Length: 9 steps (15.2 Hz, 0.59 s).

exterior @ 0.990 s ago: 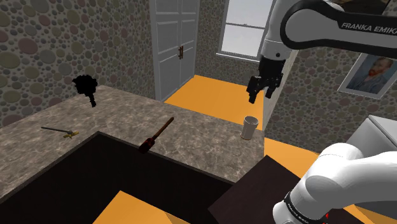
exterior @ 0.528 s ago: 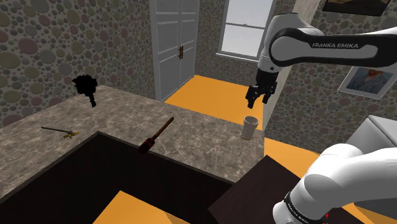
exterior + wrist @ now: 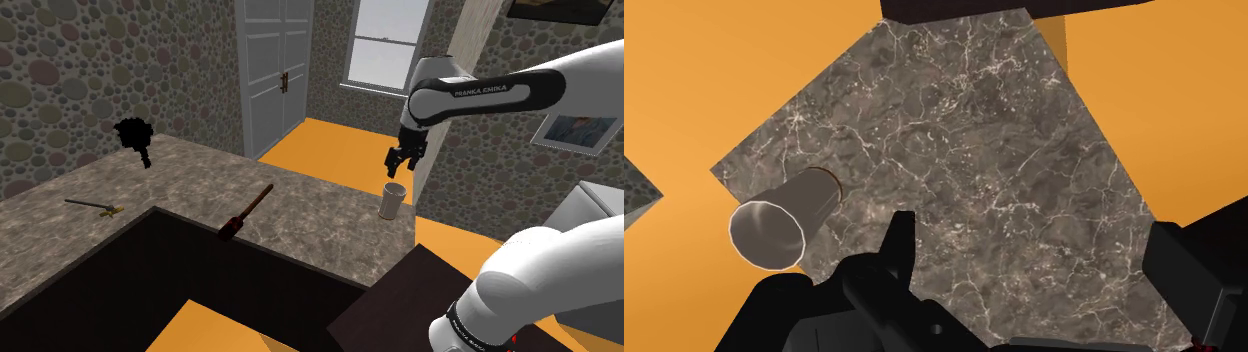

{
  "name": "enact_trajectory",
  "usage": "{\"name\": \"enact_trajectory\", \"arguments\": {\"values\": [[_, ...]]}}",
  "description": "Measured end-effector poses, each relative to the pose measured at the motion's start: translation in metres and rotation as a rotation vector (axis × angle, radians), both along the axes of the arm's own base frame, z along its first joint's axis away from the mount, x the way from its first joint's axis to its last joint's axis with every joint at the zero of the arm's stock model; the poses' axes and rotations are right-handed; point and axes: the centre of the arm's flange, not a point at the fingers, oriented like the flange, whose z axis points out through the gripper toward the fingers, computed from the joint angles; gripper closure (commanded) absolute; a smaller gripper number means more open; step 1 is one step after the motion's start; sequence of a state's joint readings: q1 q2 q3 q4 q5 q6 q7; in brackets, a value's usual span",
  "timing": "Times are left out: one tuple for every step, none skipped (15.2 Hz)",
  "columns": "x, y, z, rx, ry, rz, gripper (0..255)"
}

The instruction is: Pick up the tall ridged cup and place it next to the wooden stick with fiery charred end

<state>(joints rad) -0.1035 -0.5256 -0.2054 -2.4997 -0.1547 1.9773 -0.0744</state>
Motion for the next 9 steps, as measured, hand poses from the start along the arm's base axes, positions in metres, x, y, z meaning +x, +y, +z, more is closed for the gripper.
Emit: {"name": "enact_trajectory", "arguments": {"values": [[0.004, -0.007, -0.01, -0.001, 0.0, 0.002, 0], [0.008, -0.015, -0.021, -0.001, 0.0, 0.004, 0], [0.013, -0.025, -0.03, -0.003, 0.0, 0.006, 0], [0.019, -0.034, -0.039, -0.003, 0.0, 0.007, 0], [0.023, -0.041, -0.045, -0.004, -0.001, 0.009, 0], [0.025, -0.049, -0.055, -0.005, 0.0, 0.011, 0], [0.03, -0.056, -0.062, -0.005, -0.001, 0.012, 0], [0.036, -0.066, -0.072, -0.006, -0.001, 0.014, 0], [0.041, -0.074, -0.08, -0.007, -0.001, 0.016, 0]]}}
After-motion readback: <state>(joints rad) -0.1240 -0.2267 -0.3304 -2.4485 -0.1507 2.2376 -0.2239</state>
